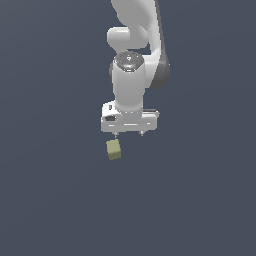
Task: Pick up the object and move it to a goal position.
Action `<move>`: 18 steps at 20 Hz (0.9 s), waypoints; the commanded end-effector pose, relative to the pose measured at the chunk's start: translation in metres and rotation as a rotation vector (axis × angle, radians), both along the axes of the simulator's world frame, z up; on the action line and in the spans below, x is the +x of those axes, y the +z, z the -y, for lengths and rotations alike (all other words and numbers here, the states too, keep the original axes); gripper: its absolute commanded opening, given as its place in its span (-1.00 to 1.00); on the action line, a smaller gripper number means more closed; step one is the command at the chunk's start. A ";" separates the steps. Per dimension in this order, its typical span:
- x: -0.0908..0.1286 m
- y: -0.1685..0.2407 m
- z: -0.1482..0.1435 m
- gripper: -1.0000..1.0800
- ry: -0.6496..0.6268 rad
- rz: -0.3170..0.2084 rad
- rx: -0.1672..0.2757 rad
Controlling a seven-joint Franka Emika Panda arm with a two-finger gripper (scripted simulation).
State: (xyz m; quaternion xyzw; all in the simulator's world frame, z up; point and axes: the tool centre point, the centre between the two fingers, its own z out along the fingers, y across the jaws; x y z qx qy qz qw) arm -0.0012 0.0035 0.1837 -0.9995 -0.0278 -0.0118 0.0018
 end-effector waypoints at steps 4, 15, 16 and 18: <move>0.001 0.002 0.001 0.92 0.012 0.005 -0.004; -0.001 -0.023 0.022 0.92 0.058 -0.003 -0.006; -0.001 -0.027 0.026 0.92 0.067 -0.005 -0.006; -0.002 -0.038 0.035 0.92 0.087 -0.008 -0.007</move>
